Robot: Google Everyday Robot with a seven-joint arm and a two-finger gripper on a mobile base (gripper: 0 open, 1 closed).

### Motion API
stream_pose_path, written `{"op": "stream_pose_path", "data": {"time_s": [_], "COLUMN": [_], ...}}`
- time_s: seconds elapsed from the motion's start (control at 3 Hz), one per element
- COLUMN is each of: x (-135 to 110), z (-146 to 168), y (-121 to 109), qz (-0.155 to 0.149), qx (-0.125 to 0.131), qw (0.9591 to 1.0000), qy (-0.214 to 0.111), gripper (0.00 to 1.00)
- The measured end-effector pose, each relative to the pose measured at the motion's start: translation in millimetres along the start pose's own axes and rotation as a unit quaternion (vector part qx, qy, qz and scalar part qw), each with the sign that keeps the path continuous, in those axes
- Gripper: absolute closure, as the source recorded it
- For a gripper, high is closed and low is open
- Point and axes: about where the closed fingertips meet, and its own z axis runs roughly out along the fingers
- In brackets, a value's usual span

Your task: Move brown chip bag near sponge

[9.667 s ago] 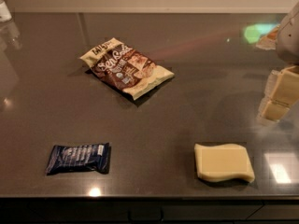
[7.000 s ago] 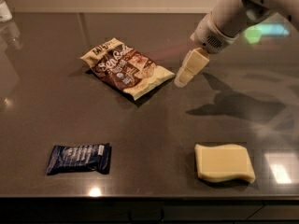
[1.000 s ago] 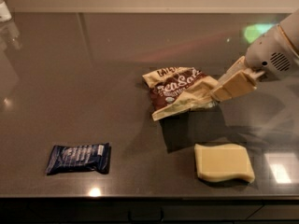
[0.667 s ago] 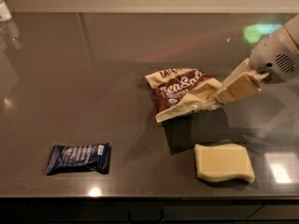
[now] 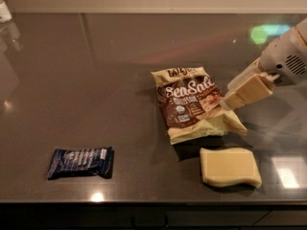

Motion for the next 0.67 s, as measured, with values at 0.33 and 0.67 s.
{"op": "stream_pose_path", "data": {"time_s": [0.33,0.67], "x": [-1.3,-1.4], "z": [0.6,0.6], "y": [0.7,0.7], "qz": [-0.002,-0.002], "qx": [0.000,0.000], "qw": [1.0000,1.0000], "qy": [0.000,0.000], "gripper": [0.00,0.00]}}
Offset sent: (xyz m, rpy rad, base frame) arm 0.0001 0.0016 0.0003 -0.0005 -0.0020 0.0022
